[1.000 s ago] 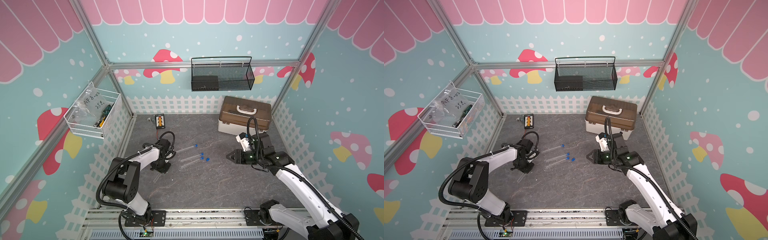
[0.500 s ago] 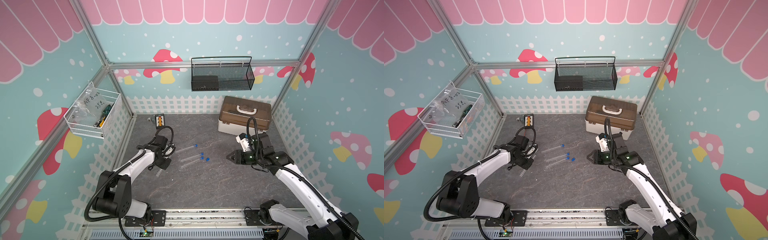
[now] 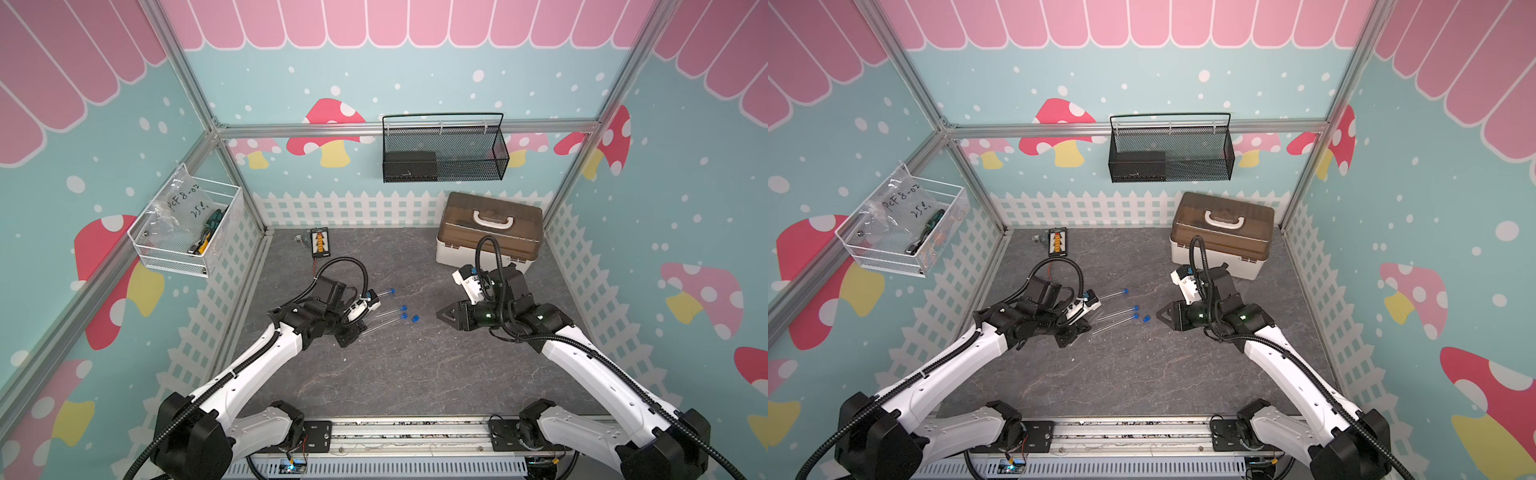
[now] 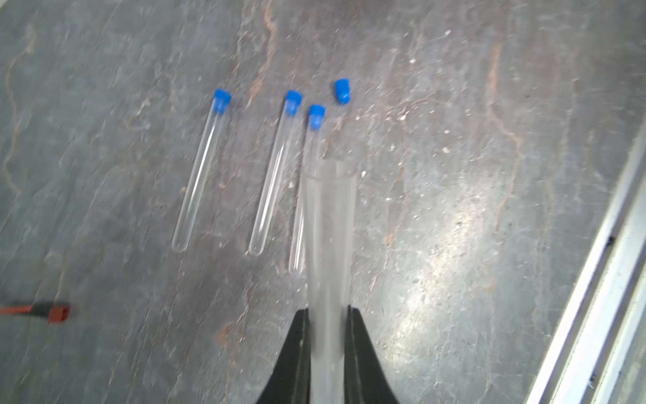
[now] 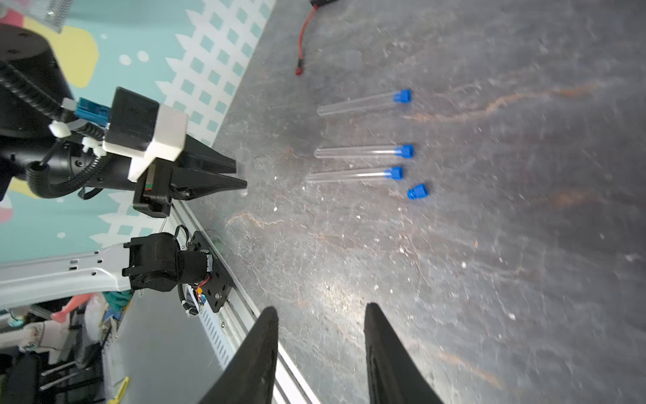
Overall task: Insert stoppers into test tubes
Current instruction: Pick up the test tube at the center of the board.
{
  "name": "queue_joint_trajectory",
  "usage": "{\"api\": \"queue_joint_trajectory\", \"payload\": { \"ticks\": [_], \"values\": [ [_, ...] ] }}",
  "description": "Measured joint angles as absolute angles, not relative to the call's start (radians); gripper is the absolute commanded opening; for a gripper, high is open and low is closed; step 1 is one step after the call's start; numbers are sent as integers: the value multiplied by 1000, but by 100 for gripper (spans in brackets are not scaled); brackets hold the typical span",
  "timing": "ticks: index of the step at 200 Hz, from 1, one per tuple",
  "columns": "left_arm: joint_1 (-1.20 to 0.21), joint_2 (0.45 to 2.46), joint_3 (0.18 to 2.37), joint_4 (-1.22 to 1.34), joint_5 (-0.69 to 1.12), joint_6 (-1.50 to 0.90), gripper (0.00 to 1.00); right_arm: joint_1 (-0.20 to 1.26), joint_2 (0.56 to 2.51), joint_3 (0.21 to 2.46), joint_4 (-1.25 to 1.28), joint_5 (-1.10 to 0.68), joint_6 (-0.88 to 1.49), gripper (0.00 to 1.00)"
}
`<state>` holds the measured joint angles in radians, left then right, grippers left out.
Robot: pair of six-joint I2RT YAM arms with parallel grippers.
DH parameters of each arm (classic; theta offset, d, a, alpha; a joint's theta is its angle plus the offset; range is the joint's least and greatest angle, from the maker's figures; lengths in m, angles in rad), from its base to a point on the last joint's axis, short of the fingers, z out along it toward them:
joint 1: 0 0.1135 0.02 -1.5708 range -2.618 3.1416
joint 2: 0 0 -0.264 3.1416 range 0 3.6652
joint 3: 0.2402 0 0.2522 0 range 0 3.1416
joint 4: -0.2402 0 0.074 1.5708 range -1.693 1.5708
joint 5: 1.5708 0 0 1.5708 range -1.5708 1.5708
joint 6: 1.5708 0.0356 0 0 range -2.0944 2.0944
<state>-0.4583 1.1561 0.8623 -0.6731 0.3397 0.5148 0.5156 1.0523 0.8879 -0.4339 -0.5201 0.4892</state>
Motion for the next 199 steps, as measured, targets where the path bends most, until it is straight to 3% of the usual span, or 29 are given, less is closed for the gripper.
{"api": "queue_joint_trajectory", "payload": {
  "ticks": [93,199],
  "values": [
    [-507,1131,824,-469,648,528,11,661,1061,768,-28,-518,347,48],
    [-513,1131,807,-377,745,501,11,755,1185,770,142,-533,262,43]
  ]
}}
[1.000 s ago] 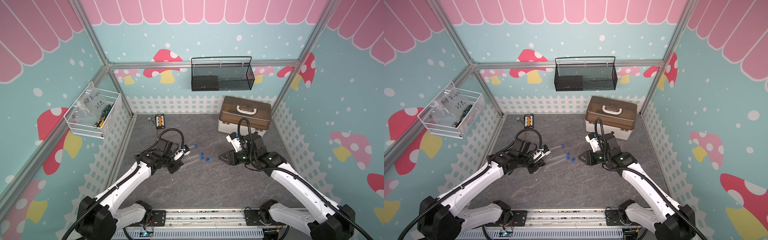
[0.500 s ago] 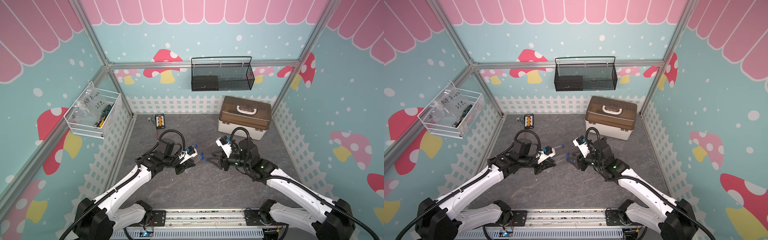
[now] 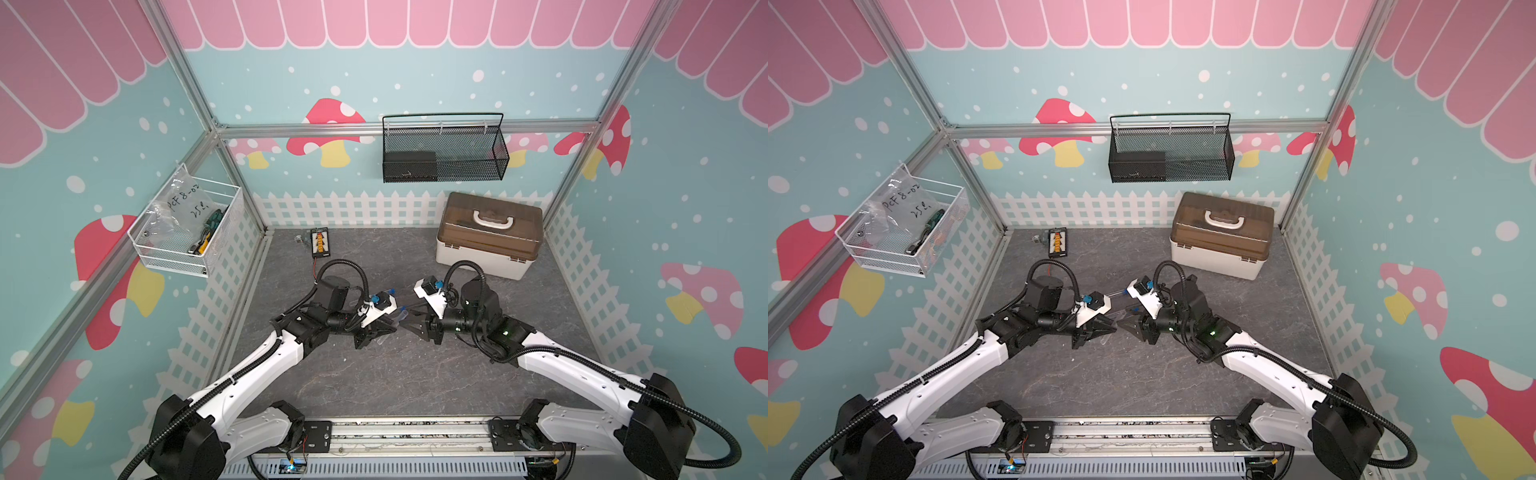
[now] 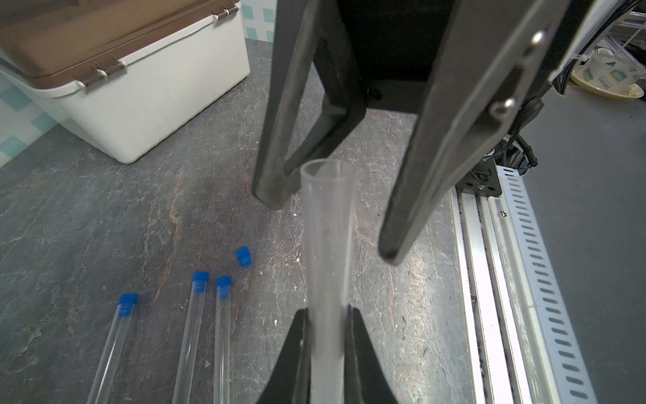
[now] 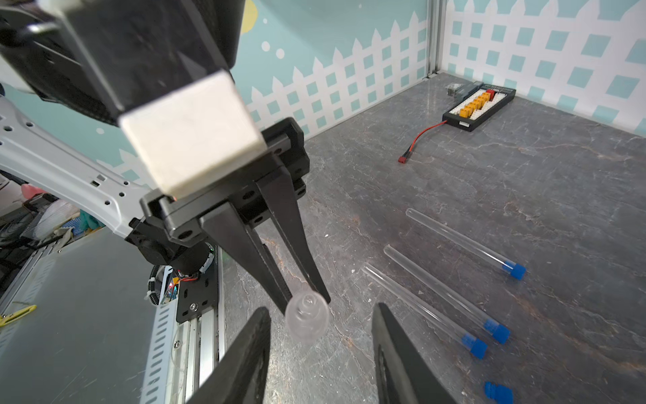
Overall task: Insert stoppers into test tubes
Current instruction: Pick up the test tube at the center of the board.
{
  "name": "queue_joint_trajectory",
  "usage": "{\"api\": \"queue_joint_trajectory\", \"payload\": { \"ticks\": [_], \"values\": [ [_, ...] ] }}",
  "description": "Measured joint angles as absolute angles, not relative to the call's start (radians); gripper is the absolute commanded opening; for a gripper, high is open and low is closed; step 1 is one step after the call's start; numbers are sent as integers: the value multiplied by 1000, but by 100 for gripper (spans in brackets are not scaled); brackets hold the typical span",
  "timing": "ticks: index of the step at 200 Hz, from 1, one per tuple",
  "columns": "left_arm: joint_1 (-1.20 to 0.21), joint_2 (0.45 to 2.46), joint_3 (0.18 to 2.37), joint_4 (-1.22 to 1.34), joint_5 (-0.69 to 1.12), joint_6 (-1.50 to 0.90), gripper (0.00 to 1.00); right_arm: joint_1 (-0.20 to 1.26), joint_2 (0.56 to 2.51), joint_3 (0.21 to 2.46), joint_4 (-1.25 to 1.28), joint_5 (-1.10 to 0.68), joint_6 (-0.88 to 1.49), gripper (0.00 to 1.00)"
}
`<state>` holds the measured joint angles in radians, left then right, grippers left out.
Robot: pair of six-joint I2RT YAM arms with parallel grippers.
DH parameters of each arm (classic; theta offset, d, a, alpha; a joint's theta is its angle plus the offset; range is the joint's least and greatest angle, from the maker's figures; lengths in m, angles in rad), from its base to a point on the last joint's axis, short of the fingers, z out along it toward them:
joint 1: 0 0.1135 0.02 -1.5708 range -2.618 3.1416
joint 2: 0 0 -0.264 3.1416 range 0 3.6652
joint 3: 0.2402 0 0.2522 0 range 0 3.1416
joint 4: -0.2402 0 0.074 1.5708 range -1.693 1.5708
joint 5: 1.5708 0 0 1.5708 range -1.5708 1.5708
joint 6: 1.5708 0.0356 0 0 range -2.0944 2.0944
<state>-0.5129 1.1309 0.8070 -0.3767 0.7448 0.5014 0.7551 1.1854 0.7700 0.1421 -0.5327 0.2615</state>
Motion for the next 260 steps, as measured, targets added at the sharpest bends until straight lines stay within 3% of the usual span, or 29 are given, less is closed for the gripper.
{"api": "queue_joint_trajectory", "payload": {
  "ticks": [66,166,197,224,260],
  "values": [
    [-513,1131,806,-363,759,500,11,780,1210,791,159,-511,232,36],
    [-513,1131,802,-356,758,490,13,791,1225,796,179,-499,237,17],
    [-513,1132,802,-354,752,493,22,792,1230,801,181,-503,250,15],
    [-513,1134,802,-353,752,483,39,792,1230,801,181,-488,263,15],
    [-513,1122,783,-339,744,470,51,792,1229,801,189,-467,306,14]
  ]
}}
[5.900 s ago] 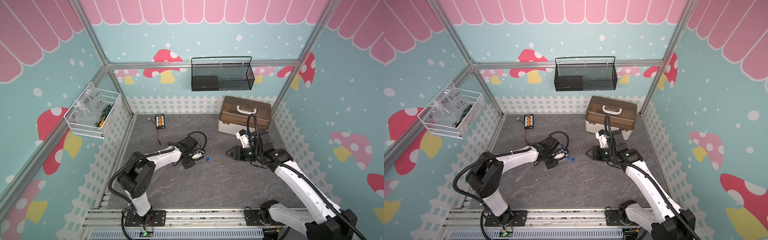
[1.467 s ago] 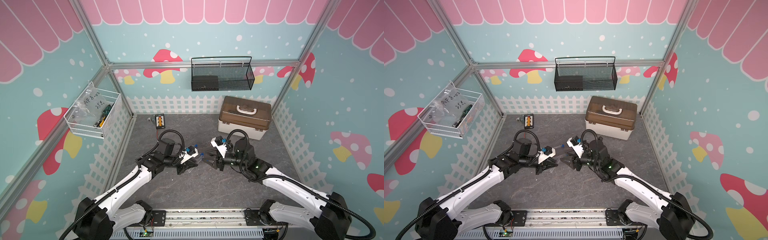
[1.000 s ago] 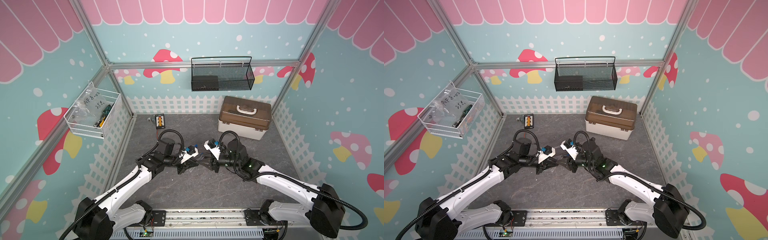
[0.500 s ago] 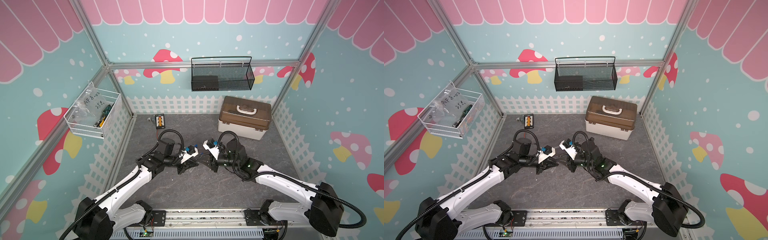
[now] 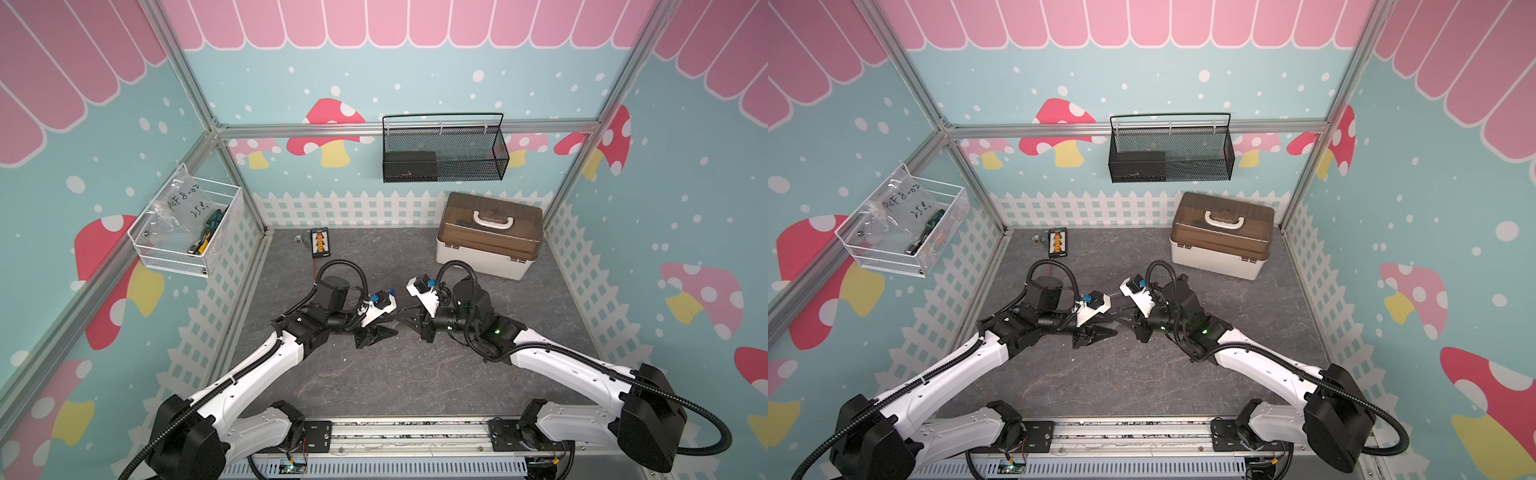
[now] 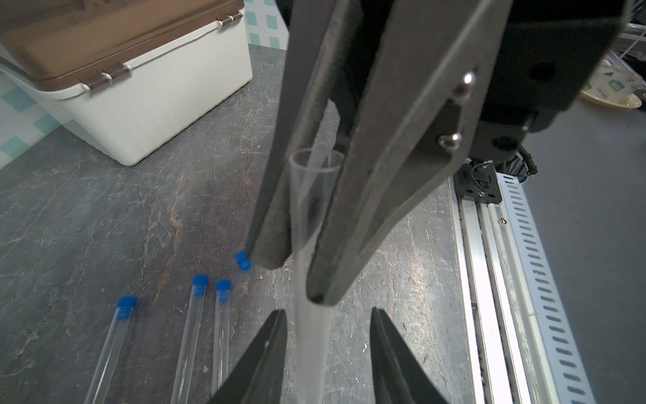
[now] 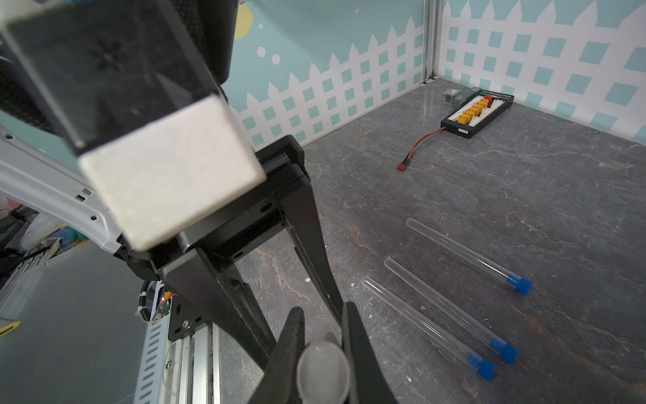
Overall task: Insert stoppers into test tubes
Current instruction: Pick up the test tube at the center of the board.
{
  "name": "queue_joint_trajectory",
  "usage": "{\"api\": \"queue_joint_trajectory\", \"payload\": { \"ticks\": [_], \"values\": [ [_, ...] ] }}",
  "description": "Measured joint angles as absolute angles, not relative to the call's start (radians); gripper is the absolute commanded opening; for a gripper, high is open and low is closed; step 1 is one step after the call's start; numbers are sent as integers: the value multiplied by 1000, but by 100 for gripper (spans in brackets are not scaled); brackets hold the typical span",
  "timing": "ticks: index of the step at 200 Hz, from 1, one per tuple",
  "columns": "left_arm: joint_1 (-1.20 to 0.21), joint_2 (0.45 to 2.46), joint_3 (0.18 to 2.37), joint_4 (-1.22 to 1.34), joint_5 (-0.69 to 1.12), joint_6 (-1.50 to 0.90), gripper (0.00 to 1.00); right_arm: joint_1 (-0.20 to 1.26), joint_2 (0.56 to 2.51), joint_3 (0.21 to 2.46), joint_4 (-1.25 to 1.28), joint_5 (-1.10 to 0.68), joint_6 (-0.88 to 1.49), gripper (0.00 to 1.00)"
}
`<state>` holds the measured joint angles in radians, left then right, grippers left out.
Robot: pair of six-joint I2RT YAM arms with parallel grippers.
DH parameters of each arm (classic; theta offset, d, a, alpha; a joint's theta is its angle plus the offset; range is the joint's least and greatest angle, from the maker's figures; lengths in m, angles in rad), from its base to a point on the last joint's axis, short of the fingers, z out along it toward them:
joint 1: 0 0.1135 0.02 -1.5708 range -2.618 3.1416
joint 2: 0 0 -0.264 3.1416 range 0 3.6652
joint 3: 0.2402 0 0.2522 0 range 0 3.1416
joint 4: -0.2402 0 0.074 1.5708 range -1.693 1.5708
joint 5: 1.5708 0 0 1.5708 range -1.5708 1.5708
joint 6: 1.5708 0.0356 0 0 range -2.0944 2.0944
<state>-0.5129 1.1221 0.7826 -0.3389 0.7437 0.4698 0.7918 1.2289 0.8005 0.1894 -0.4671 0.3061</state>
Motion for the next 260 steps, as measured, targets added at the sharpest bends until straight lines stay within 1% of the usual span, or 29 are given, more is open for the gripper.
{"api": "queue_joint_trajectory", "payload": {
  "ticks": [63,116,155,217,260],
  "values": [
    [-513,1035,664,-231,723,429,58,792,1210,797,253,-455,451,13],
    [-513,1015,617,-147,693,369,58,792,1200,788,303,-442,551,14],
    [-513,1008,611,-104,672,350,55,792,1199,785,319,-437,595,13],
    [-513,1007,610,-75,667,333,31,792,1199,772,337,-429,628,13],
    [-512,1008,609,-71,666,329,16,792,1199,768,341,-424,641,13]
  ]
}}
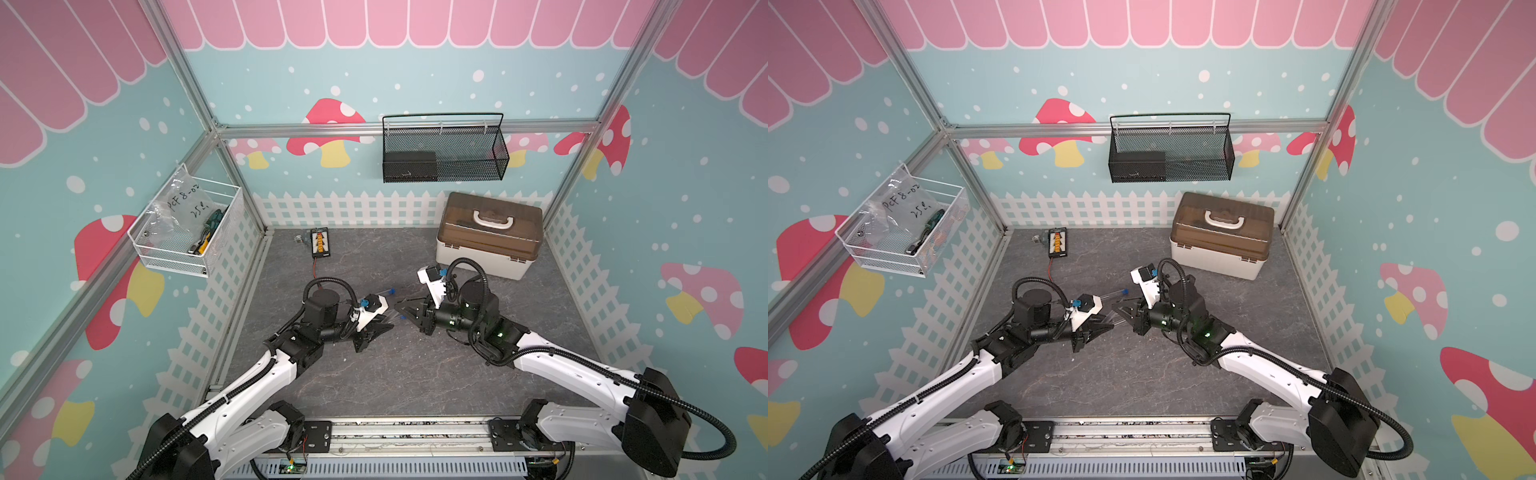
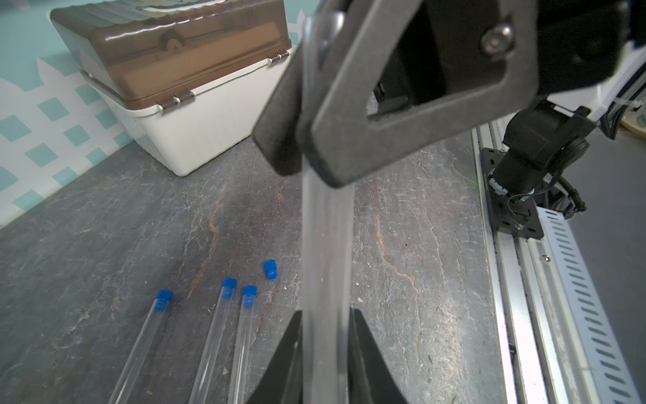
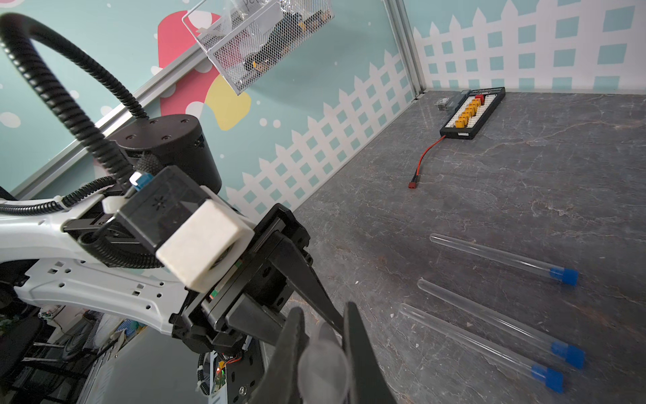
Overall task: Insert stoppers into test tubes
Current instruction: Pick up the test tube at the center of the board.
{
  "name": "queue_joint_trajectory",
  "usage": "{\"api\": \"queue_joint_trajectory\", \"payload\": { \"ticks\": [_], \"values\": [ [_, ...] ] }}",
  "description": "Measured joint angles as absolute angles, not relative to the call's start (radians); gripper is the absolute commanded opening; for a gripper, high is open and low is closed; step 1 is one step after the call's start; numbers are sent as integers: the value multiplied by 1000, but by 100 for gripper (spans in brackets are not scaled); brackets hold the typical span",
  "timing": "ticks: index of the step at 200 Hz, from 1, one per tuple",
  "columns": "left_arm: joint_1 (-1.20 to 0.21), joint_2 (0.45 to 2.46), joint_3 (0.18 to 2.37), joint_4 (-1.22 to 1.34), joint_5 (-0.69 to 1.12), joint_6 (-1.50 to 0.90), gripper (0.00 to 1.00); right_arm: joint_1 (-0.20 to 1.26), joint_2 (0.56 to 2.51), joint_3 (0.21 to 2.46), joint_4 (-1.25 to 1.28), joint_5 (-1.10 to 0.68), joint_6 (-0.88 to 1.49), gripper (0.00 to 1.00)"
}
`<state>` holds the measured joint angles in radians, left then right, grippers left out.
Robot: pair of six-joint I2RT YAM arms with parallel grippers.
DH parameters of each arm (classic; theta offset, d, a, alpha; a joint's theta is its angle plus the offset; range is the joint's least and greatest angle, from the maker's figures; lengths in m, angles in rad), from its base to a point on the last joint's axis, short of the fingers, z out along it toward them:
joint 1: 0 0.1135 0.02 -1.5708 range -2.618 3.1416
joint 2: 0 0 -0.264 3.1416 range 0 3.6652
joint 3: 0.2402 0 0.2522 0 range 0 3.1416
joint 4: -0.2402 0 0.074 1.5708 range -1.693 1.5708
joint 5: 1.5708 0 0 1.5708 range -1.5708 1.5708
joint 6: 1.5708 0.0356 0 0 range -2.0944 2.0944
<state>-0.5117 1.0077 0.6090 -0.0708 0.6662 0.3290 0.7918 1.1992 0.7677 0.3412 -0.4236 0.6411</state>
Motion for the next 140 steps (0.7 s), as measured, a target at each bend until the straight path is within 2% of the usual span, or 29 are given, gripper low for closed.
{"api": "queue_joint_trajectory", "payload": {
  "ticks": [42,54,65,82,114,140],
  "values": [
    [-512,1008,609,-73,667,329,9,792,1199,768,341,-423,647,15],
    [-512,1008,609,-74,667,329,4,792,1199,768,341,-420,649,20],
    [-512,1008,609,-74,669,329,0,792,1199,768,341,-416,653,30],
    [-512,1008,609,-78,669,329,0,791,1199,768,343,-407,649,37],
    [-512,1020,615,-92,625,330,0,771,1174,768,304,-398,594,39],
    [-502,1048,627,-117,542,340,0,678,1124,777,220,-383,504,41]
  ]
}}
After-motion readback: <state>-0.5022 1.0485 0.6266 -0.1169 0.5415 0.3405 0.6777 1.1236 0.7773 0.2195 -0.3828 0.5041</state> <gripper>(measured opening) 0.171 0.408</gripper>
